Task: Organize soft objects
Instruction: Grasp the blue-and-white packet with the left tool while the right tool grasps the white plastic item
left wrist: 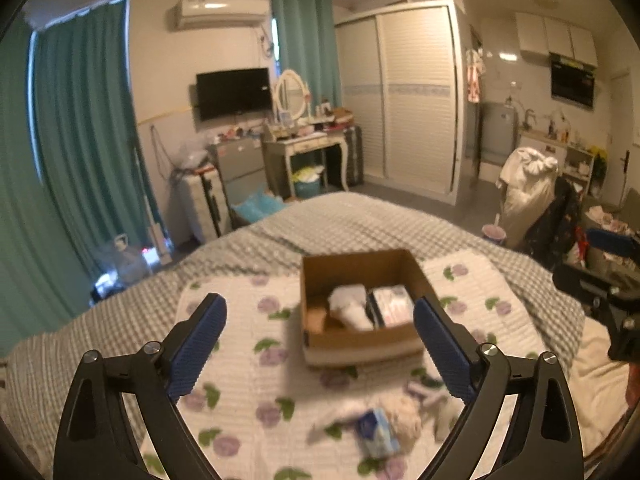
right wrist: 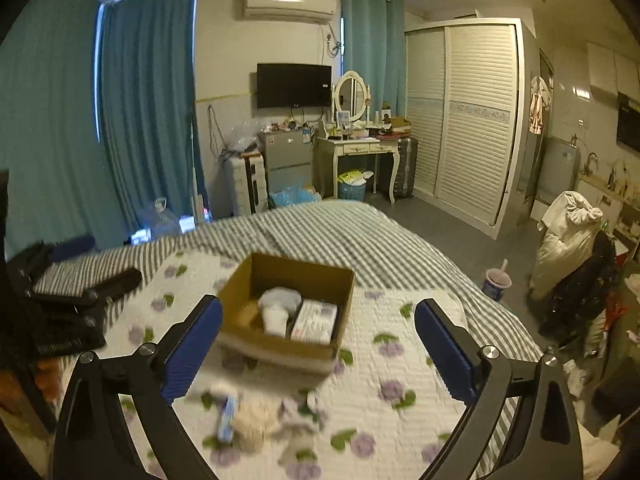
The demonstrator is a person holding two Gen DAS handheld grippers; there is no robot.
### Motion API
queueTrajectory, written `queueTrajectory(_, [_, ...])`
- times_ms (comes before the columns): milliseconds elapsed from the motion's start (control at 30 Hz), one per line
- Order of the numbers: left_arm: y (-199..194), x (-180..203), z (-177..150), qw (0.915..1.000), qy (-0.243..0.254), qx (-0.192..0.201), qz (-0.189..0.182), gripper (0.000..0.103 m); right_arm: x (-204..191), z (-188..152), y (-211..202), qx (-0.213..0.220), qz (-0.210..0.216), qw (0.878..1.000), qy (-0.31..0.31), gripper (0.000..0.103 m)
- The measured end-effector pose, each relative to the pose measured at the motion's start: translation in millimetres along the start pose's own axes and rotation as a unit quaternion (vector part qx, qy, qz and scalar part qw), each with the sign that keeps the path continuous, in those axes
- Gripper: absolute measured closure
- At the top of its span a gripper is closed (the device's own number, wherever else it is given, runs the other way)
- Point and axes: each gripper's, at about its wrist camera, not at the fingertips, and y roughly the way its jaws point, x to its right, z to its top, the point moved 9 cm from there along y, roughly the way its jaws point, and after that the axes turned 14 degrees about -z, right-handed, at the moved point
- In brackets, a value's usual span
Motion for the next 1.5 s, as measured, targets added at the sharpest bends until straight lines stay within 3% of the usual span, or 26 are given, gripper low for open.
queueTrajectory(200, [18,4,-66,0.9987,-0.024,-0.043,-0.007,0.007,-5,-78,8,-0.04,-0.006,0.999,-0.007,0.006])
queueTrajectory(400, [60,13,-139,0.9948,-0.029,-0.097,-0.007,0.007,-16,-160,67,-0.121,-0.002,0.993,-0.001,0.006])
queueTrajectory(500, [83,15,-174,0.99,-0.055,-0.129,-0.014,0.008,-20,-188,98,-0.159,-0.003,0.987,0.003,0.007])
queueTrajectory(767, [115,27,-218,0.9835,-0.066,-0.163,-0.043,0.009,-49,-241,158,-0.229,0.029,0.973,0.007,0.038])
queueTrajectory(900, [120,30,-222,0.9836,-0.052,-0.166,-0.046,0.011,-56,-254,170,-0.229,0.013,0.973,-0.006,0.068])
queueTrajectory(967, [121,28,-220,0.9845,-0.047,-0.164,-0.041,0.03,-57,-251,167,-0.222,0.02,0.975,0.0,0.069])
queueTrajectory(1000, [123,28,-220,0.984,-0.048,-0.166,-0.043,0.044,-56,-251,166,-0.22,0.024,0.975,0.005,0.069])
queueTrajectory(1100, [128,32,-223,0.9816,-0.05,-0.175,-0.058,0.047,-53,-252,164,-0.222,0.031,0.974,0.02,0.07])
queueTrajectory(1167, [133,34,-225,0.9808,-0.044,-0.178,-0.066,0.056,-53,-251,162,-0.221,0.033,0.974,0.022,0.07])
queueTrajectory(1200, [137,35,-228,0.979,-0.045,-0.186,-0.072,0.074,-53,-251,162,-0.221,0.033,0.974,0.022,0.07])
queueTrajectory(1233, [141,36,-230,0.977,-0.049,-0.194,-0.075,0.083,-53,-251,160,-0.221,0.034,0.974,0.022,0.07])
queueTrajectory(1500, [116,36,-216,0.9802,-0.048,-0.177,-0.076,0.086,-49,-244,138,-0.21,0.038,0.976,0.03,0.071])
